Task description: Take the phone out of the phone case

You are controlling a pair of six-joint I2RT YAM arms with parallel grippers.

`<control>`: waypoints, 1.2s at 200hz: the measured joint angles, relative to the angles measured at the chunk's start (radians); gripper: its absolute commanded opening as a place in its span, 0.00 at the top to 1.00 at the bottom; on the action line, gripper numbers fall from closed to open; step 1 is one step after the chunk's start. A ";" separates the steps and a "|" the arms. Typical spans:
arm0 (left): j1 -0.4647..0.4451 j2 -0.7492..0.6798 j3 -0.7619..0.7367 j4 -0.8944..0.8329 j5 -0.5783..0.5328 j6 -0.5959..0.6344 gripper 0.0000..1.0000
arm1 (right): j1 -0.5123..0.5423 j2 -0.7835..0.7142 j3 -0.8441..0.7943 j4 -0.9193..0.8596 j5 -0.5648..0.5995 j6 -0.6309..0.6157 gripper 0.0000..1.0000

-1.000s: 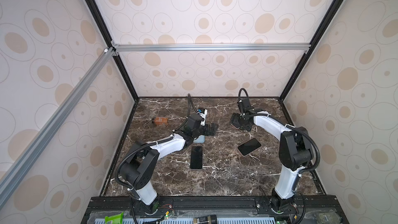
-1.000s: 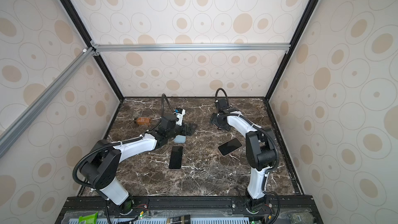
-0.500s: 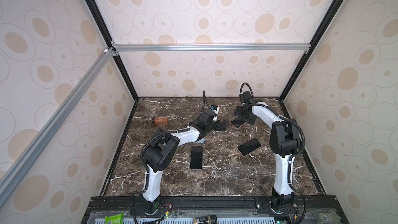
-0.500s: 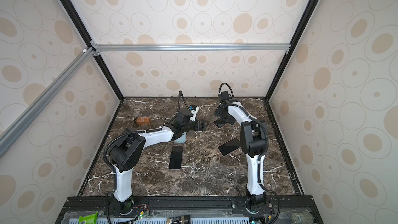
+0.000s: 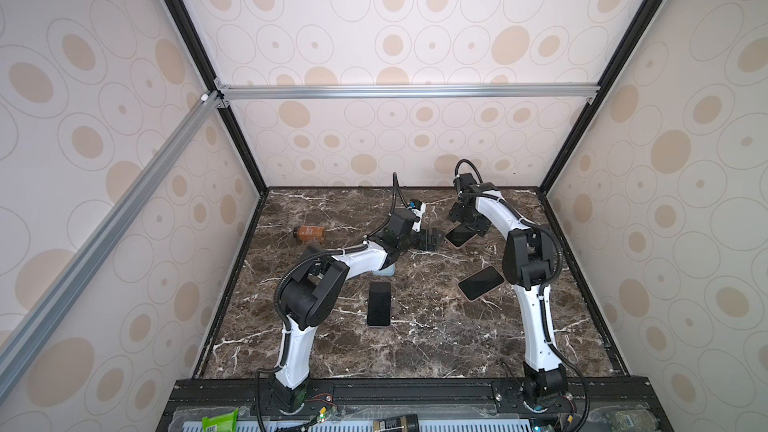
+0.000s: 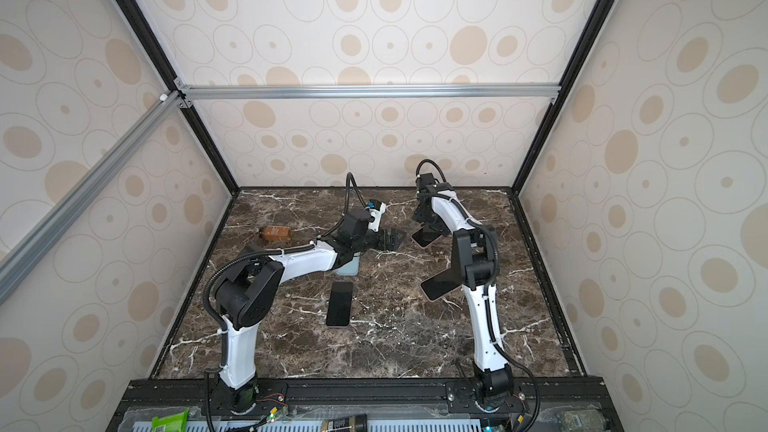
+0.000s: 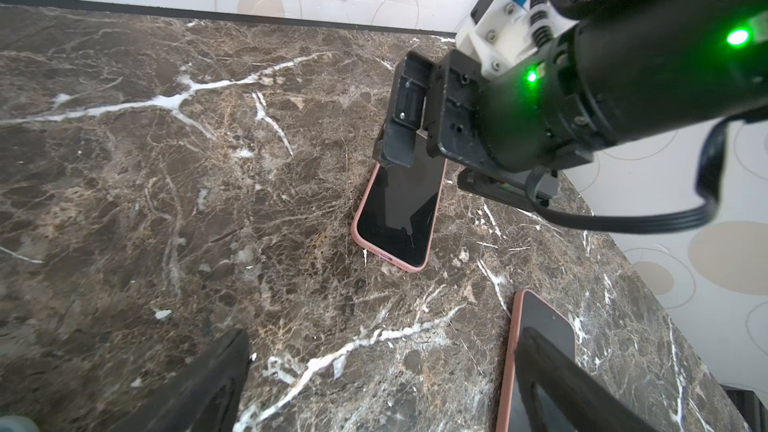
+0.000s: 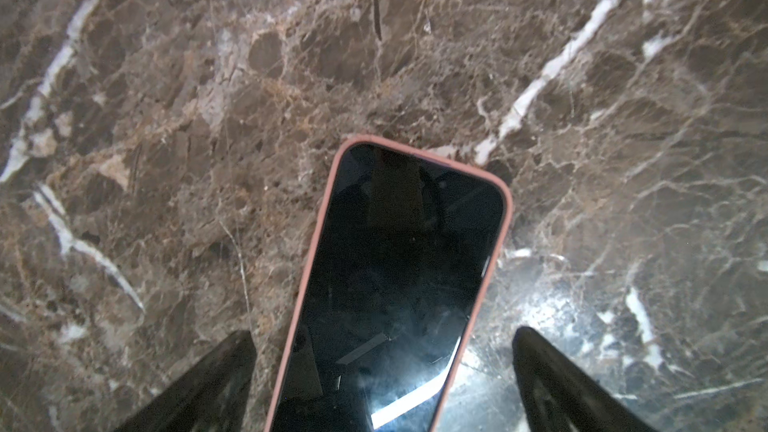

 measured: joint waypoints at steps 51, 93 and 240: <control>0.013 0.000 -0.007 0.003 0.014 0.000 0.01 | 0.001 0.063 0.093 -0.066 0.017 0.005 0.01; 0.016 0.000 -0.012 0.005 0.023 0.000 0.01 | 0.001 0.070 0.098 -0.094 0.023 0.015 0.01; 0.027 0.021 -0.013 0.003 0.059 0.000 0.01 | 0.001 0.110 0.117 -0.082 0.004 0.029 0.16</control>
